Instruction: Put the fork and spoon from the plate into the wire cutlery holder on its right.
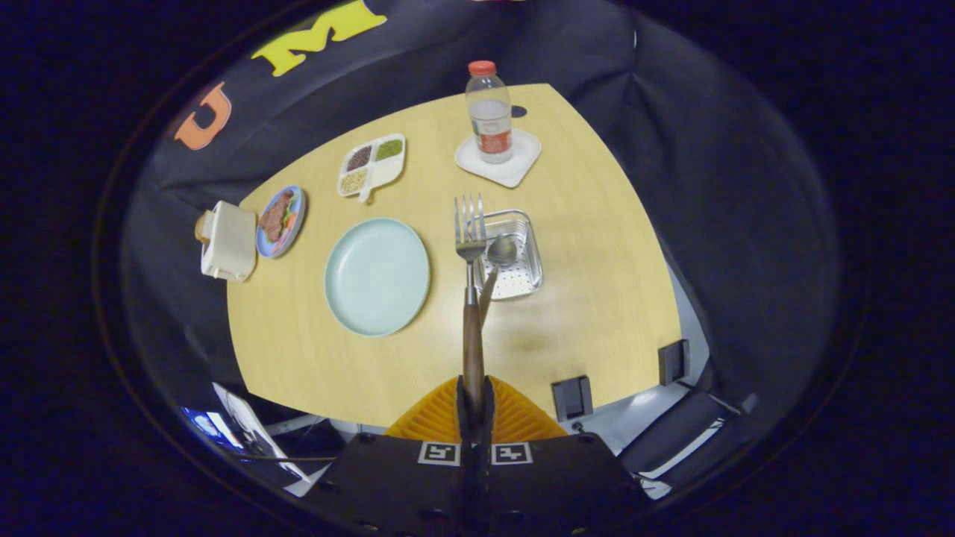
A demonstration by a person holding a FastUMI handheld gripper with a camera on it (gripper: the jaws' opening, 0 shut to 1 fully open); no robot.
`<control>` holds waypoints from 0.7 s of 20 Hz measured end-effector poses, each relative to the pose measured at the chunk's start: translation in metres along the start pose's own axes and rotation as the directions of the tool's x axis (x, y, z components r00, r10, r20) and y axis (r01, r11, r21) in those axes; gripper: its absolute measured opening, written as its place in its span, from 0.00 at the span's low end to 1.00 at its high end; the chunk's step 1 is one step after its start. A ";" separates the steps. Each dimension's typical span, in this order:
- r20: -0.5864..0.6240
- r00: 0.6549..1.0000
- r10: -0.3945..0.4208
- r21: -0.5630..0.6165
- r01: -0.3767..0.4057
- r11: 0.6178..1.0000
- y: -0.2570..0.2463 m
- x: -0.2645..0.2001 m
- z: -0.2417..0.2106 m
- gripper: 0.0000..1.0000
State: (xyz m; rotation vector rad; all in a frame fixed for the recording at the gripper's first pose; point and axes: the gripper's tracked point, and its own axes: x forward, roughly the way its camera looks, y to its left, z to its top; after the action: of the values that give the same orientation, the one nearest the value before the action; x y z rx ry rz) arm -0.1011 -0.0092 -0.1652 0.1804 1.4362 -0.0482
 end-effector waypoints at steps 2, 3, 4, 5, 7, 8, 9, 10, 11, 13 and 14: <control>-0.059 0.998 0.007 0.021 -0.006 1.000 -0.005 0.010 -0.005 0.00; -0.092 0.996 0.014 0.021 -0.012 1.000 -0.006 0.014 -0.008 0.01; -0.112 0.994 0.017 0.016 -0.015 1.000 -0.009 0.019 -0.007 0.00; -0.117 0.993 0.015 0.013 -0.013 1.000 -0.011 0.023 -0.003 0.00; -0.128 0.992 0.013 0.025 -0.010 1.000 -0.013 0.028 0.005 0.00; -0.132 0.991 0.010 0.033 -0.006 0.999 -0.015 0.029 0.009 0.01; -0.132 0.991 0.006 0.044 0.000 0.999 -0.017 0.032 0.014 0.01; -0.133 0.991 0.002 0.048 0.005 0.999 -0.017 0.034 0.017 0.01; -0.135 0.991 -0.007 0.042 0.012 0.999 -0.018 0.033 0.021 0.05; -0.132 0.991 -0.007 0.026 0.011 1.000 -0.018 0.036 0.029 0.09; -0.129 0.992 -0.007 0.023 0.010 1.000 -0.016 0.037 0.030 0.09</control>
State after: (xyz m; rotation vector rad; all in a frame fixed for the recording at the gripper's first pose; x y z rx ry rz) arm -0.0691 -0.0268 -0.1994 0.1993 1.5658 -0.0616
